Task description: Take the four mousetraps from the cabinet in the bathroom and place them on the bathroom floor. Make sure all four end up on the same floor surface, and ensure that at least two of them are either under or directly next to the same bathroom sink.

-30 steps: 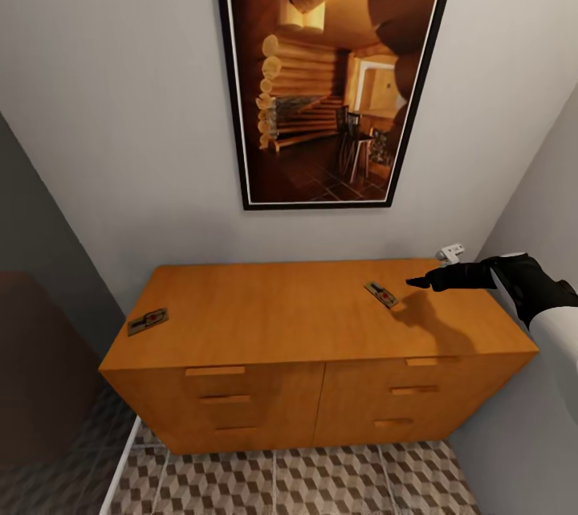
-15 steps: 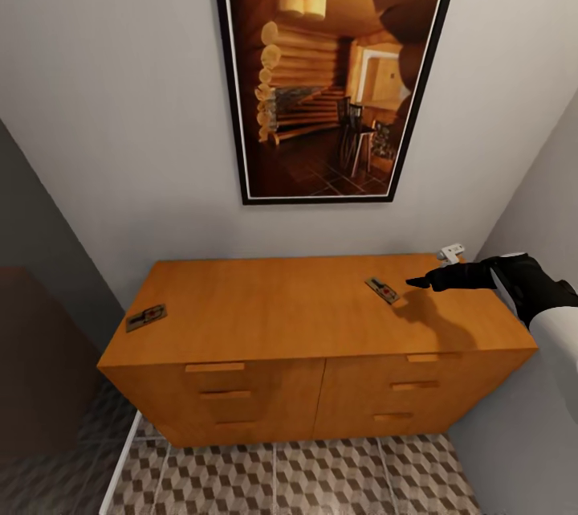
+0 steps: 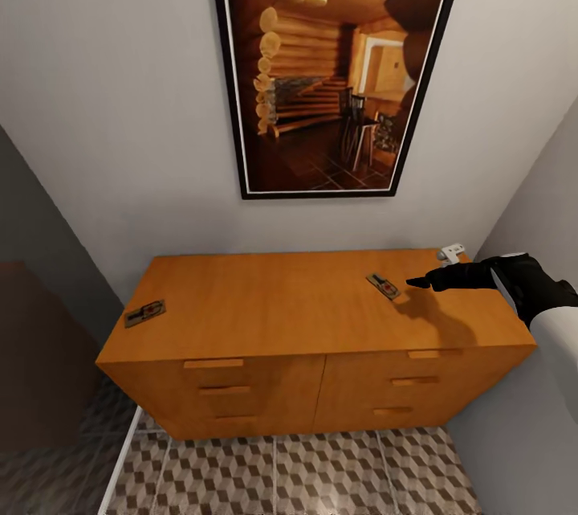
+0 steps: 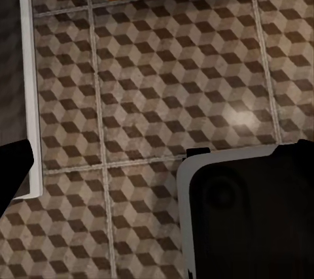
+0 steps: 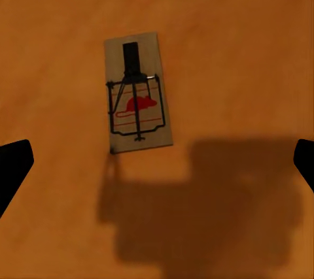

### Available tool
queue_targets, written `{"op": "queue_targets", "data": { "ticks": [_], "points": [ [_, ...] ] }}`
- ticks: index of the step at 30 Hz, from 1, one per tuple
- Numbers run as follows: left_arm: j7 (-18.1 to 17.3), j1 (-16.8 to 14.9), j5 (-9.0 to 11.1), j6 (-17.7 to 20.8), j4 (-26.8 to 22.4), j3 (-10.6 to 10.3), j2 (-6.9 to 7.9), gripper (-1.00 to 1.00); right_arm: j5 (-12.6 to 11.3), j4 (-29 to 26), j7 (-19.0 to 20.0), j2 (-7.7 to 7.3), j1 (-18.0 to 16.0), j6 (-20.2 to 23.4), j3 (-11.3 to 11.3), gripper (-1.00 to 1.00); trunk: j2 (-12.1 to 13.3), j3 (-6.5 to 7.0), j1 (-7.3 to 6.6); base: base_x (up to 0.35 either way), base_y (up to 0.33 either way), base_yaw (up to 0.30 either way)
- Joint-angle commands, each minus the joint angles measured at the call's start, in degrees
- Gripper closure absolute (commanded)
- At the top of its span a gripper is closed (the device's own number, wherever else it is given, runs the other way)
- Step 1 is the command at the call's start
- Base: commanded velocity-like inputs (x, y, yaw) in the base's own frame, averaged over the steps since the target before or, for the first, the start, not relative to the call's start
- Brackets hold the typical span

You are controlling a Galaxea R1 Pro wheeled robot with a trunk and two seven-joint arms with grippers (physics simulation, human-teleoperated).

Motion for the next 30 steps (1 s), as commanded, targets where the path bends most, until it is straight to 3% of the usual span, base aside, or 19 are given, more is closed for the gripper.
{"op": "queue_targets", "data": {
  "ticks": [1, 30],
  "points": [
    [-0.1, -0.1, 0.5, -0.3, 0.2, -0.5, -0.01, -1.00, 0.2, -0.1, 0.2, -0.05, 0.0, 0.2, 0.1, -1.00, -0.1, -0.20, 0.03, 0.000, 0.000, 0.000],
    [-0.1, -0.1, 0.5, -0.3, 0.2, -0.5, -0.01, -1.00, 0.3, -0.3, 0.2, -0.03, 0.0, 0.2, 0.1, -1.00, -0.1, -2.86, 0.03, 0.000, 0.000, 0.000]
  ]
}}
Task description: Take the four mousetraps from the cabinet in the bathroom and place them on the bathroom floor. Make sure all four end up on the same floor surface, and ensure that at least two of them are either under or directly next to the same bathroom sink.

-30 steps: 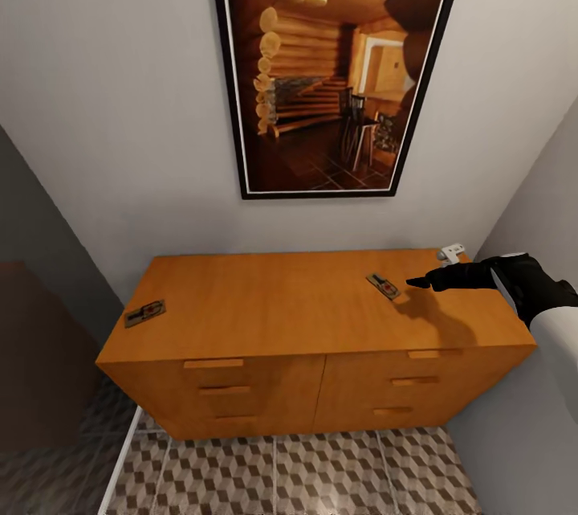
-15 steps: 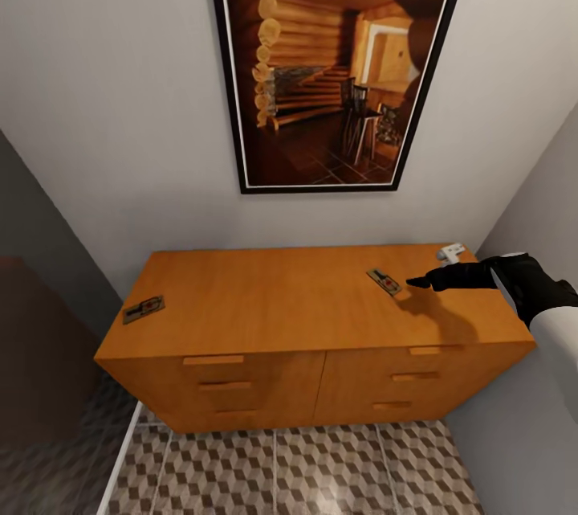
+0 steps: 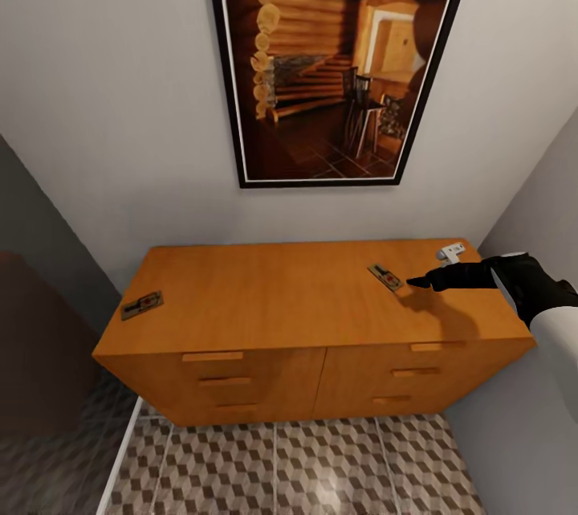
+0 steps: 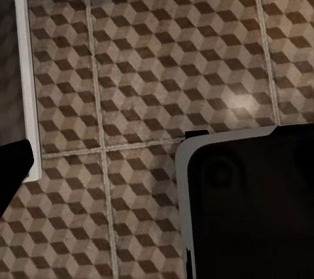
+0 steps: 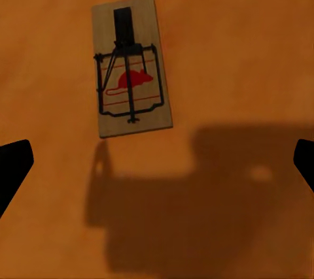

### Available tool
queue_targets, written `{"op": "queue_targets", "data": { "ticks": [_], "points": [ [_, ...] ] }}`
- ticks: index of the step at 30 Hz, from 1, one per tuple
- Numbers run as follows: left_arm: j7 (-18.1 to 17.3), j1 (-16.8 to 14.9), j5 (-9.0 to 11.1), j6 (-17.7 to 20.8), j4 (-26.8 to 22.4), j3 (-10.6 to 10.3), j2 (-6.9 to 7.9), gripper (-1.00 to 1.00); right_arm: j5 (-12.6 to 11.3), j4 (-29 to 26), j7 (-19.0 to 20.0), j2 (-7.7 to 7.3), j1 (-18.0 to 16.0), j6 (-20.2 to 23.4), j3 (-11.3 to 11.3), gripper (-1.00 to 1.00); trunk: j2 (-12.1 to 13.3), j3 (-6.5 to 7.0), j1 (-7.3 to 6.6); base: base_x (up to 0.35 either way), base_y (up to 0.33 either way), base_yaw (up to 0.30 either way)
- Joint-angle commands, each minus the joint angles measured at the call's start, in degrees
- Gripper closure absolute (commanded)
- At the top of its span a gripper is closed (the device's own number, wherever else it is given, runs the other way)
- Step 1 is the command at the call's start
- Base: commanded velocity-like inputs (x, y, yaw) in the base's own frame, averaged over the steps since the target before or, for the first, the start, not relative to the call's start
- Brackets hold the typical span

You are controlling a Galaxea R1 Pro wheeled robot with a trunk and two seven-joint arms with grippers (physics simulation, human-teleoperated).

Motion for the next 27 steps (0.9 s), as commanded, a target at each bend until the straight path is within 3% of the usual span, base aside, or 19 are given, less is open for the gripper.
{"op": "queue_targets", "data": {
  "ticks": [1, 15, 21, 27],
  "points": [
    [-0.1, -0.1, 0.5, -0.3, 0.2, -0.5, -0.01, -1.00, 0.2, -0.1, 0.2, -0.05, 0.0, 0.2, 0.1, -1.00, -0.1, -0.20, 0.03, 0.000, 0.000, 0.000],
    [-0.1, -0.1, 0.5, -0.3, 0.2, -0.5, -0.01, -1.00, 0.3, -0.2, -0.2, -0.06, 0.0, -1.5, 0.2, -1.00, -0.1, -0.99, 0.03, 0.000, 0.000, 0.000],
    [-0.1, -0.1, 0.5, -0.3, 0.2, -0.5, -0.01, -1.00, 0.5, -0.5, -4.2, 0.02, 0.0, -6.6, 0.4, -1.00, -0.1, -1.02, 0.03, 0.000, 0.000, 0.000],
    [-0.1, -0.1, 0.5, -0.3, 0.2, -0.5, -0.01, -1.00, 0.5, -0.8, -6.5, 0.04, 0.0, -7.9, 0.5, -1.00, -0.1, -1.02, 0.03, 0.000, 0.000, 0.000]
  ]
}}
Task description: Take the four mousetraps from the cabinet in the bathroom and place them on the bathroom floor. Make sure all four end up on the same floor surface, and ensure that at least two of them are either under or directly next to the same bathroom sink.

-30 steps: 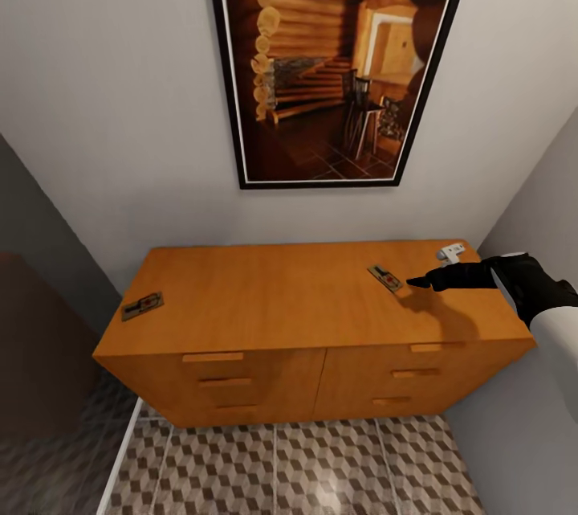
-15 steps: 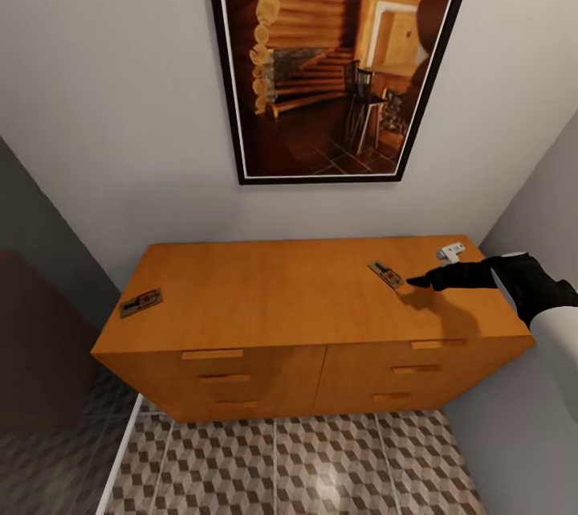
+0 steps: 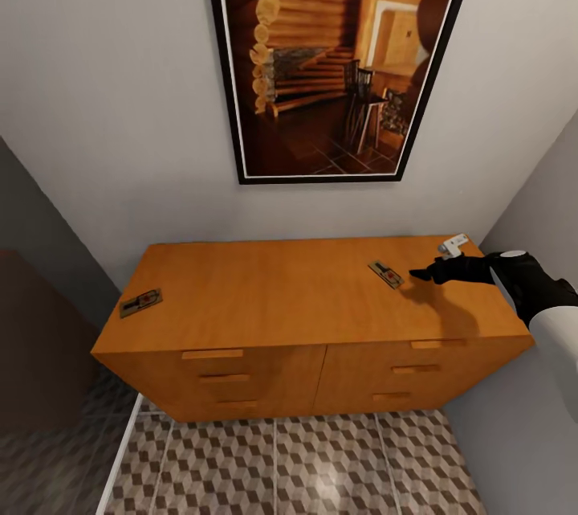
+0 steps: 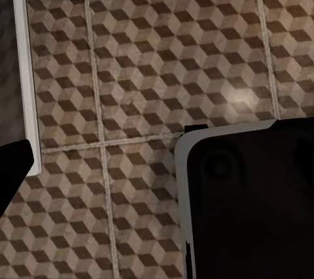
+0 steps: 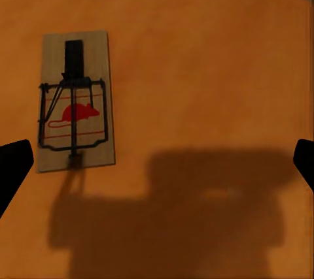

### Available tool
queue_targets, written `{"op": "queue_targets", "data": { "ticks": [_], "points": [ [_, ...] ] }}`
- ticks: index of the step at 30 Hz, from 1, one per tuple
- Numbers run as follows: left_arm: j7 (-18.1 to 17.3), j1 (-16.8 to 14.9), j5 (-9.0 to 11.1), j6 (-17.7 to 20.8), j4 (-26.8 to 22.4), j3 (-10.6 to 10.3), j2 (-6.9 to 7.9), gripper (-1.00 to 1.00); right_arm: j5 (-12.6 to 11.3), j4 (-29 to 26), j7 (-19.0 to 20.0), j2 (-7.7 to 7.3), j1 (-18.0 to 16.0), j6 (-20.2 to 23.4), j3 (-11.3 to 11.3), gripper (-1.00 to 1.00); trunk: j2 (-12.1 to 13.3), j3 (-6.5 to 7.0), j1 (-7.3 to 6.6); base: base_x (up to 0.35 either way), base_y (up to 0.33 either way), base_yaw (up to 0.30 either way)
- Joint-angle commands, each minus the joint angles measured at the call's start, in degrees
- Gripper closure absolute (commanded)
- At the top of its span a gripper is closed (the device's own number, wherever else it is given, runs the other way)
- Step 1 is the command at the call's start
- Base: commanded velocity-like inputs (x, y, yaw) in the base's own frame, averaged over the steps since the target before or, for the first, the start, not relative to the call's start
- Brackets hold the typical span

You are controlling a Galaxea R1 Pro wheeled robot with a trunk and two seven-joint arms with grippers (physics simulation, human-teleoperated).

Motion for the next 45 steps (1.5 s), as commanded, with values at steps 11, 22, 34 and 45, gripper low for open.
{"op": "queue_targets", "data": {
  "ticks": [11, 22, 34, 45],
  "points": [
    [-0.1, -0.1, 0.5, -0.3, 0.2, -0.5, -0.01, -1.00, 0.2, -0.2, -0.3, 0.07, 0.0, 0.0, 0.2, -1.00, -0.1, -0.10, 0.03, 0.000, 0.028, 0.000],
    [-0.1, -0.1, 0.5, -0.3, 0.2, -0.5, -0.01, -1.00, 0.1, 0.0, -0.2, 0.18, 0.0, 0.0, 0.2, -1.00, -0.1, -0.10, 0.03, 0.000, 0.096, 0.000],
    [-0.1, -0.1, 0.5, -0.3, 0.2, -0.5, -0.01, -1.00, 0.0, 0.2, -0.1, 0.11, 0.0, 0.0, 0.1, -1.00, -0.1, -0.10, 0.03, 0.000, 0.021, 0.000],
    [-0.1, -0.1, 0.5, -0.3, 0.2, -0.5, -0.01, -1.00, 0.0, 0.7, 0.0, 0.04, 0.0, 0.3, 0.1, -1.00, -0.1, -0.10, 0.03, 0.000, 0.000, 0.000]
  ]
}}
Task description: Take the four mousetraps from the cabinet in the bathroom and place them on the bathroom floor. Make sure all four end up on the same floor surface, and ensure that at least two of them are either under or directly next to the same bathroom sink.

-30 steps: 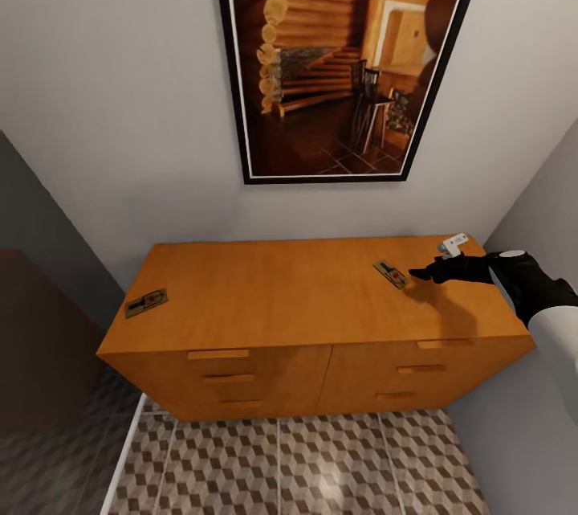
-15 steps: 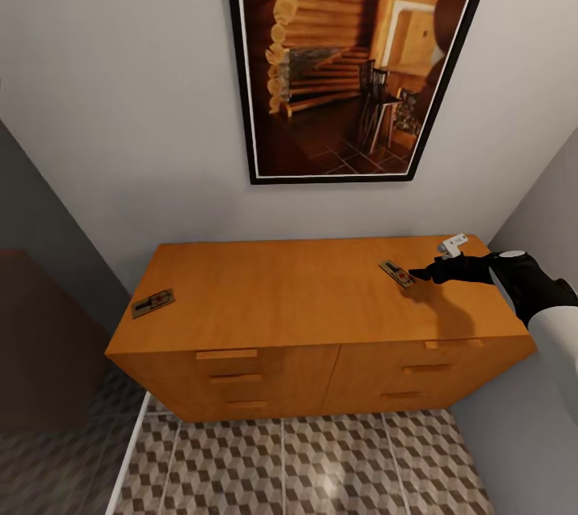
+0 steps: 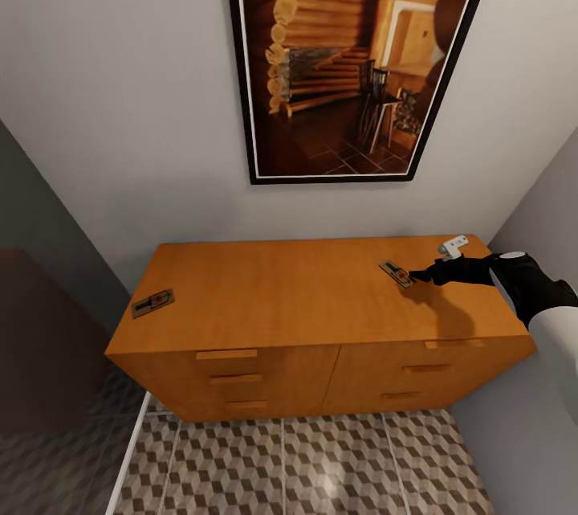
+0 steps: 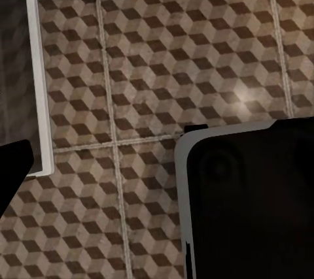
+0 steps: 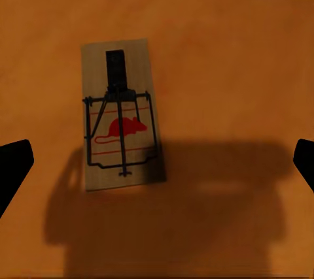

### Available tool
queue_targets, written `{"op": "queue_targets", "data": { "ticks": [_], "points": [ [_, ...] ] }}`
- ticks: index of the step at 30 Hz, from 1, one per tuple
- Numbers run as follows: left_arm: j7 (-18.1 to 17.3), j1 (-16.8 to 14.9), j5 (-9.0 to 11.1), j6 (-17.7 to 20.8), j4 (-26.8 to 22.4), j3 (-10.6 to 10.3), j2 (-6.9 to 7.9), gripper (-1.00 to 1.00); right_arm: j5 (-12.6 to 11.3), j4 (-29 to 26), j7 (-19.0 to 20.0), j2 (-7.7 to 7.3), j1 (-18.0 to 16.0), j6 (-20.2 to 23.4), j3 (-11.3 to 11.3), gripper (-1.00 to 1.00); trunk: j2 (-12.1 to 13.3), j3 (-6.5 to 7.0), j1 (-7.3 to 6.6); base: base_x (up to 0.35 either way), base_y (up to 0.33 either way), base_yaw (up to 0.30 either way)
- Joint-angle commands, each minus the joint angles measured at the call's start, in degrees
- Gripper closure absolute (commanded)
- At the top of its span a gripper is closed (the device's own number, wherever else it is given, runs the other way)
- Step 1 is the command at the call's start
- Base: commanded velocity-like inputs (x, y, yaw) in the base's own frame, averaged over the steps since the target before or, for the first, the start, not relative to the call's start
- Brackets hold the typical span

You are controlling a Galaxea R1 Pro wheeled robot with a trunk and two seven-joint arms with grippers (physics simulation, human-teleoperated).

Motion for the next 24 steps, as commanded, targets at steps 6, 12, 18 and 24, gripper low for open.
{"op": "queue_targets", "data": {
  "ticks": [6, 12, 18, 24],
  "points": [
    [-0.1, -0.1, 0.5, -0.3, 0.2, -0.5, -0.01, -1.00, 0.3, 0.0, 0.2, -0.08, 0.0, 0.4, 0.2, -1.00, -0.1, -0.33, 0.03, 0.000, 0.000, 0.000],
    [-0.1, -0.1, 0.5, -0.3, 0.2, -0.5, -0.01, -1.00, 0.3, 0.0, 0.2, -0.08, 0.0, 0.4, 0.2, -1.00, -0.1, -0.84, 0.03, 0.000, 0.000, 0.000],
    [-0.1, -0.1, 0.5, -0.3, 0.2, -0.5, -0.01, -1.00, 0.3, 0.0, 0.2, -0.08, 0.0, 0.4, 0.2, -1.00, -0.1, -1.38, 0.03, 0.000, 0.000, 0.000],
    [-0.1, -0.1, 0.5, -0.3, 0.2, -0.5, -0.01, -1.00, 0.2, 0.0, 0.2, -0.08, 0.0, 0.4, 0.2, -1.00, -0.1, -1.92, 0.03, 0.000, 0.000, 0.000]
  ]
}}
